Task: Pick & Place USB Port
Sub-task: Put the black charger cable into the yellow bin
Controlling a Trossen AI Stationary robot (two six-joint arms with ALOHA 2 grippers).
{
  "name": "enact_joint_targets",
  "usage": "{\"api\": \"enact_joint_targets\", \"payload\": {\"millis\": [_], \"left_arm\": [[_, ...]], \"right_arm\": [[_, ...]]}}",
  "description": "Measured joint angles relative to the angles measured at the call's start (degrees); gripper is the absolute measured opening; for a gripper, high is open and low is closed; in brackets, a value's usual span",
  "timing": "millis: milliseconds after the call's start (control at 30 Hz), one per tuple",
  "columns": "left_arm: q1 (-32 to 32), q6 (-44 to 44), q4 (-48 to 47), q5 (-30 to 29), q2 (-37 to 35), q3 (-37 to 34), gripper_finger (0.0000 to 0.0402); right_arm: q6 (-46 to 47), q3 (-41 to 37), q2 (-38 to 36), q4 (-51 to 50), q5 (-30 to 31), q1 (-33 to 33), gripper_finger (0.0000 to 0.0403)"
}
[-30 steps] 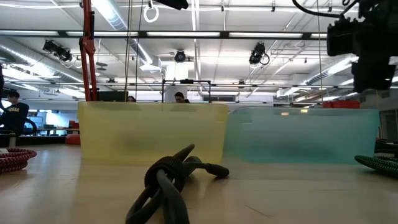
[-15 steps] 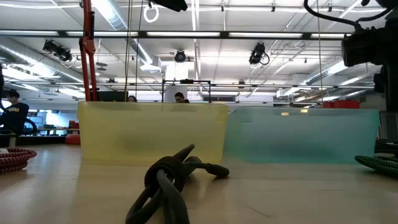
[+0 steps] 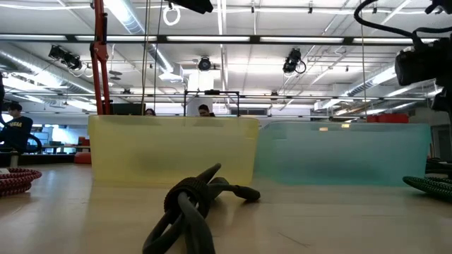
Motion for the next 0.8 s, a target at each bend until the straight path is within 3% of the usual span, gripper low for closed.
{"api": "enact_joint_targets", "payload": {"millis": [267,800], "left_arm": [[0.0,0.0,0.0,0.0,0.0,0.0,0.0144],[0.0,-0.01,0.0,-0.01,0.0,0.0,0.0144]], "right_arm": [[-0.26,0.0,3.64,1.67,3.84,1.63,0.0114],[1.39,-7.69,8.38,17.0,1.1,2.98,0.0114]]}}
